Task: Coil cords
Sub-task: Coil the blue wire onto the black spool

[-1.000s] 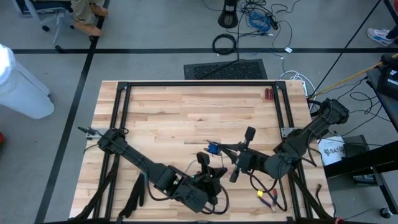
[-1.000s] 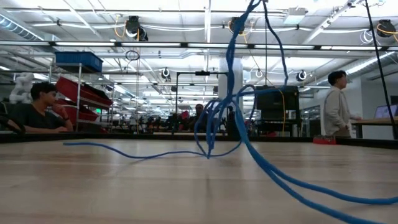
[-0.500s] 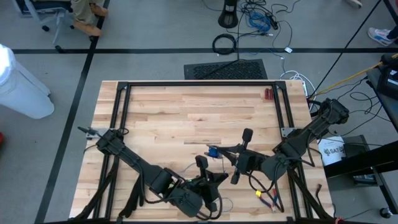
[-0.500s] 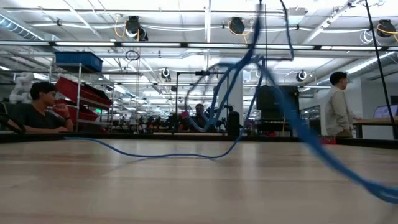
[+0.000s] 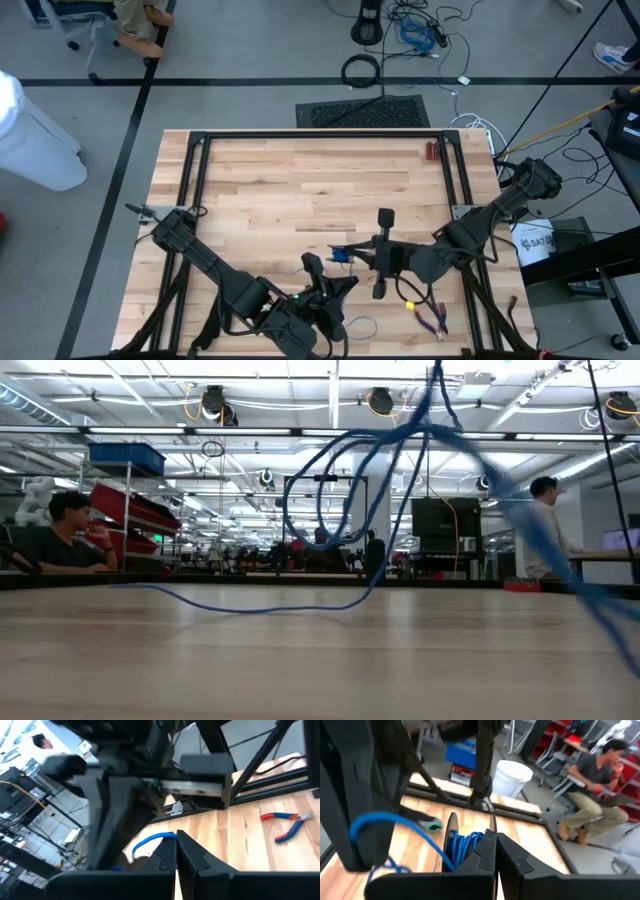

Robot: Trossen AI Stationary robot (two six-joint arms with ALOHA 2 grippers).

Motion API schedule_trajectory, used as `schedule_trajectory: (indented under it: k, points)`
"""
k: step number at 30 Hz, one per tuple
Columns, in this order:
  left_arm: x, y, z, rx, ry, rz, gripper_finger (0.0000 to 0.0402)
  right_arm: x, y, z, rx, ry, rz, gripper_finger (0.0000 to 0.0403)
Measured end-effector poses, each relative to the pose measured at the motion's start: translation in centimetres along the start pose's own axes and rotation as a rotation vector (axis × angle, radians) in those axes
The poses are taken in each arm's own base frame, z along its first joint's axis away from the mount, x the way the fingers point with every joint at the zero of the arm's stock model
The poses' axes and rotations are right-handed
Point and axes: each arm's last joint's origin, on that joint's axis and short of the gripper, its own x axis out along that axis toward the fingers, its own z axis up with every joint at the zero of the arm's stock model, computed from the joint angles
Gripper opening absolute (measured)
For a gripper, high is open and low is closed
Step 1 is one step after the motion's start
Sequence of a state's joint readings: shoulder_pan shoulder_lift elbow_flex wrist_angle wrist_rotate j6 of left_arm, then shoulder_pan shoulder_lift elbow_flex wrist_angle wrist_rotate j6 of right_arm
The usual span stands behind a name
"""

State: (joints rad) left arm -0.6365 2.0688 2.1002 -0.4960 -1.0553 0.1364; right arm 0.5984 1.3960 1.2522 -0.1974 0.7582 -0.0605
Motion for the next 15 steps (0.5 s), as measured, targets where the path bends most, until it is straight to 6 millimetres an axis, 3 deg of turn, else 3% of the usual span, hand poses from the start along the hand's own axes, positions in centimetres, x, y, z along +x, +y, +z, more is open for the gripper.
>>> schedule_trajectory:
  k: [7,15]
  points:
    - [-0.38,0.51,-0.47,-0.001,0.042,0.018,0.0002,0.44,-0.37,-0.48,0.002,0.047,0.059,0.0]
    - [-0.44,0.83,-0.9,-0.001,0.073,0.021,0.0002,-0.45,-0.62,0.47,0.022,0.104,0.123,0.0]
